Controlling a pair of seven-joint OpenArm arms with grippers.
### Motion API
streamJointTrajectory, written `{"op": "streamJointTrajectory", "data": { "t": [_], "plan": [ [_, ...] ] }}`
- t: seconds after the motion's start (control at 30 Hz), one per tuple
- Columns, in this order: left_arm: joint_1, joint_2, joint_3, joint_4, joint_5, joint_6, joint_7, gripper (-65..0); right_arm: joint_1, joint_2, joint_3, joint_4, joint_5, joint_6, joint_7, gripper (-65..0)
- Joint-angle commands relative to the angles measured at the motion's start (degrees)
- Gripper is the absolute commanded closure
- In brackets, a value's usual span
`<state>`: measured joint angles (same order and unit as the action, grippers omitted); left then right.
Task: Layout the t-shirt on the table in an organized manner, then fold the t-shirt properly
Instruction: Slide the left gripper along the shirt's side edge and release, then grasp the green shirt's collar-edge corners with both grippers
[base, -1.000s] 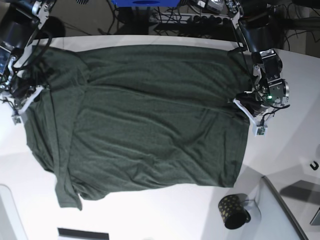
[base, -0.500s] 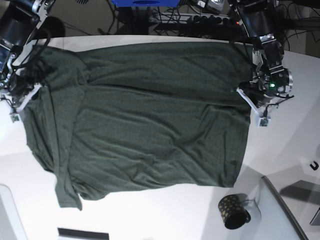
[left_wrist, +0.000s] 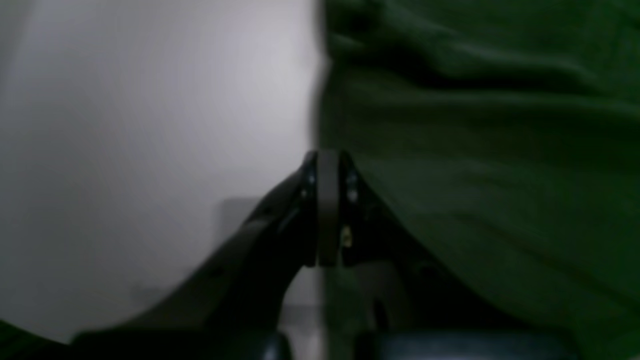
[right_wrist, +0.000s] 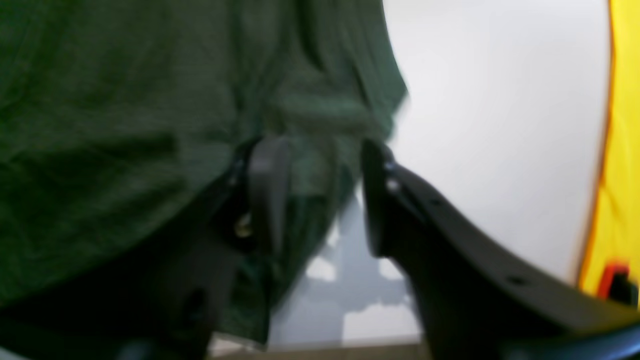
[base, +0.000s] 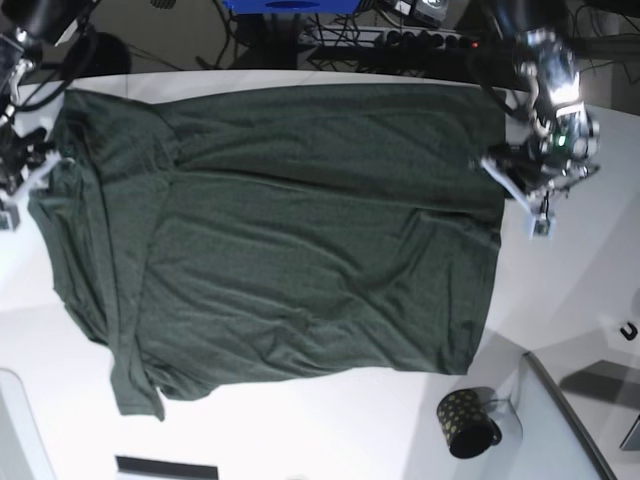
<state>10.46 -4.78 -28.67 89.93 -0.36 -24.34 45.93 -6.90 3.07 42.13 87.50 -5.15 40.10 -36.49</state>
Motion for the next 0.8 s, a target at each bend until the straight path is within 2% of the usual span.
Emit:
{"op": "streamJointTrajectory", "data": {
  "t": [0.0, 0.07, 0.13, 0.2, 0.27, 0.4, 0.5, 0.67, 0.7, 0.77],
  "plan": [
    [1.6, -0.7, -1.1, 3.4, -1.7, 0.1, -0.1, 0.0, -0.4, 0.2, 1.5, 1.4, 0.6, -0.1, 0.8, -30.8],
    [5.6, -0.5, -4.5, 7.7, -5.8, 0.1, 0.2, -2.0, -1.7, -0.9, 4.0, 2.3, 1.2, -0.1, 0.8, -35.9],
    [9.4, -0.5, -8.2, 10.3, -10.1, 0.1, 0.2, -14.6, -4.0, -1.5, 5.8, 3.1, 5.1, -0.1, 0.8, -41.0],
    [12.6, -0.5, -11.5, 11.6, -15.1, 0.0, 0.2, -26.8, -6.8, -1.5, 6.3, 3.0, 11.4, -0.1, 0.8, -44.1],
    [15.2, -0.7, -13.8, 11.6, -19.7, -0.1, 0.1, -33.7, -8.9, -1.5, 6.2, 3.0, 16.5, -0.1, 0.8, -45.0],
    [18.0, -0.7, -16.4, 10.0, -25.3, -0.1, -0.2, -35.5, -10.3, -1.7, 6.5, 2.9, 19.4, -0.1, -2.4, -45.2],
    [18.0, -0.7, -16.1, 6.8, -26.1, -0.1, -0.3, -36.0, -10.3, -1.8, 6.6, 2.8, 19.5, -0.1, -5.1, -45.2],
    [17.5, -0.4, -16.0, 4.1, -26.1, -0.3, -0.4, -36.2, -10.6, -3.3, 6.6, 2.8, 19.5, -0.1, -5.4, -45.5],
    [17.2, -0.3, -16.0, 4.1, -26.1, -1.1, -0.4, -36.2, -10.6, -3.3, 6.6, 2.6, 19.5, -0.1, -5.4, -45.5],
    [17.2, -0.1, -16.0, 4.1, -26.1, -5.2, -0.4, -36.2, -10.6, -3.4, 6.6, 1.3, 19.5, -0.1, -5.2, -45.5]
  ]
}}
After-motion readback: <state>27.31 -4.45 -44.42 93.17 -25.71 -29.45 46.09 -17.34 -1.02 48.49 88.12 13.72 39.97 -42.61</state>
